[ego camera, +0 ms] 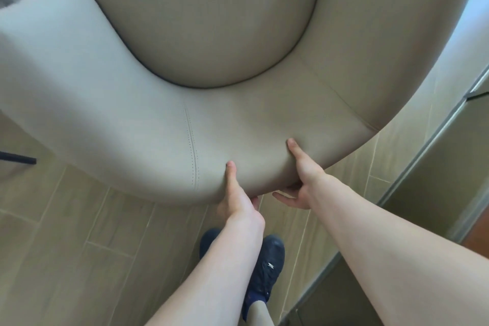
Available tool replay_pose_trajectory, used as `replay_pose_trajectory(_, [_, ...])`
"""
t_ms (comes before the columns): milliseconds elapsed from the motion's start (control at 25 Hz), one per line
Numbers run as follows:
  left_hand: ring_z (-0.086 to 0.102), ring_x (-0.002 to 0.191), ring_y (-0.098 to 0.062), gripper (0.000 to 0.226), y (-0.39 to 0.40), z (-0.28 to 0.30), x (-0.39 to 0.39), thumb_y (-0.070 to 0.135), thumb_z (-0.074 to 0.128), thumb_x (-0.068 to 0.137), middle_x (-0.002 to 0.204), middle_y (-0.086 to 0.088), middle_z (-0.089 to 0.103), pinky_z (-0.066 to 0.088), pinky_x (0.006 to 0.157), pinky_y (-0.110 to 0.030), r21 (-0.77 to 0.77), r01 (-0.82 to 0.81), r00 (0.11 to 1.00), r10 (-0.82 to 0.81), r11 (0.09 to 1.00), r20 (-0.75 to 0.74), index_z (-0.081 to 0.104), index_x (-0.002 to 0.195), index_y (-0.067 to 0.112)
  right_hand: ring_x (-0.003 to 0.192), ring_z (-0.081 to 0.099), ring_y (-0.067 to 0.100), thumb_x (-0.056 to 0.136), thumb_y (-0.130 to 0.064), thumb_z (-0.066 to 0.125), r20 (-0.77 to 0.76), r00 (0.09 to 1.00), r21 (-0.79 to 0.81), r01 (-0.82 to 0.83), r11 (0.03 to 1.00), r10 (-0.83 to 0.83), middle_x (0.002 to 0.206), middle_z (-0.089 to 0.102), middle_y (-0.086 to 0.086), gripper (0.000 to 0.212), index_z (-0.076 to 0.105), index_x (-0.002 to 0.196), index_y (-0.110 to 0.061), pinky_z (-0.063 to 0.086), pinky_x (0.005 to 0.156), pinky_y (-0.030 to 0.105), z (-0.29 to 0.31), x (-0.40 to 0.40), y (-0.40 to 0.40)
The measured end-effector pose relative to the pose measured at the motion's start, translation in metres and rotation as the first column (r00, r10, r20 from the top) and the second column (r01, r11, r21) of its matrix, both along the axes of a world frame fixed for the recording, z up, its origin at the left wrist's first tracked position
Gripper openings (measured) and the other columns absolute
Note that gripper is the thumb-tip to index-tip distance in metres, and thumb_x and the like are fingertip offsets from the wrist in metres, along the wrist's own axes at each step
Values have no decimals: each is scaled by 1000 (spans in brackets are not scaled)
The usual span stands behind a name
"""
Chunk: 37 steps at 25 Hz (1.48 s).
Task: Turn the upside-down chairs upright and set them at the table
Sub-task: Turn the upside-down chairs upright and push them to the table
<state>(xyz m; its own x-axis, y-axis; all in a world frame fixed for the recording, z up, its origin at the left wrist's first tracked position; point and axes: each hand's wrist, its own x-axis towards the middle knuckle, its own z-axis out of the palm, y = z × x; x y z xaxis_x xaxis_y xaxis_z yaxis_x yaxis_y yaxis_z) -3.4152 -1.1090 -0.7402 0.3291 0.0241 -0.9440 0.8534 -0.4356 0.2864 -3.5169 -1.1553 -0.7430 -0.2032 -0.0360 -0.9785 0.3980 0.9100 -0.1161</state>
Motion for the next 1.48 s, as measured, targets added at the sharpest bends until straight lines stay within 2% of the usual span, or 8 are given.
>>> replay_pose_trajectory(360, [58, 98, -25, 54, -38, 84, 40, 26, 82, 85, 121, -17, 59, 52, 101, -39, -227, -193, 967, 146, 955, -209, 51, 124, 6, 89, 65, 38, 63, -60, 85, -139, 978, 61, -147, 987, 155, 104, 66, 13, 76, 57, 116, -14, 56, 50, 48, 87, 31, -74])
replay_pose_trajectory(520, [55, 84, -18, 44, -34, 119, 32, 21, 83, 80, 105, -1, 50, 49, 80, -33, -261, 364, 909, -280, 894, 310, 45, 103, 23, 94, 66, 38, 66, -61, 83, -164, 964, 63, -204, 977, 211, 109, 65, 12, 74, 59, 118, -13, 53, 40, 43, 115, 44, -94])
replay_pose_trajectory(600, [49, 102, -15, 41, -35, 127, 43, 21, 81, 77, 111, 7, 45, 41, 92, -32, -116, 873, 375, -500, 473, 780, 48, 102, 24, 84, 64, 39, 68, -60, 82, -180, 953, 77, -233, 969, 243, 109, 64, 14, 74, 58, 119, -12, 52, 39, 43, 127, 52, -107])
replay_pose_trajectory(680, [37, 126, -14, 51, -53, 123, 66, 29, 75, 78, 134, 8, 39, 25, 106, -30, 327, 945, -295, -453, -8, 841, 48, 122, 26, 86, 60, 42, 69, -58, 83, -206, 946, 83, -239, 967, 251, 115, 62, 17, 75, 57, 122, -10, 55, 49, 45, 138, 57, -122])
replay_pose_trajectory(840, [6, 153, -19, 86, -84, 115, 100, 40, 71, 83, 166, 2, 11, -8, 119, -39, 741, 613, -790, -230, -273, 569, 22, 152, 29, 88, 60, 43, 68, -55, 84, -236, 943, 83, -220, 972, 234, 119, 62, 18, 77, 57, 123, -8, 58, 61, 41, 160, 69, -145])
replay_pose_trajectory(1000, [-2, 156, -26, 109, -137, 127, 110, 45, 76, 81, 169, -5, 4, -10, 122, -47, 840, 447, -892, -222, -307, 394, 1, 158, 25, 92, 59, 44, 72, -53, 83, -239, 929, 57, -278, 959, 284, 112, 60, 20, 69, 53, 112, -6, 58, 60, 40, 182, 79, -170])
replay_pose_trajectory(1360, [40, 136, -23, 101, -225, 164, 142, 64, 75, 66, 147, 2, 45, 25, 112, -37, 879, 390, -920, -151, -275, 361, 29, 148, 25, 85, 65, 38, 81, -51, 75, -208, 874, -47, -458, 888, 439, 91, 55, 19, 59, 47, 100, -3, 58, 53, 43, 226, 81, -225])
replay_pose_trajectory(1480, [48, 128, -22, 109, -252, 177, 150, 80, 74, 56, 138, 4, 52, 30, 110, -37, 879, 409, -912, -154, -245, 381, 36, 145, 29, 77, 72, 30, 83, -66, 63, -291, 573, 22, -796, 605, 766, 94, 66, 15, 72, 53, 107, 1, 58, 57, 35, 245, 66, -235])
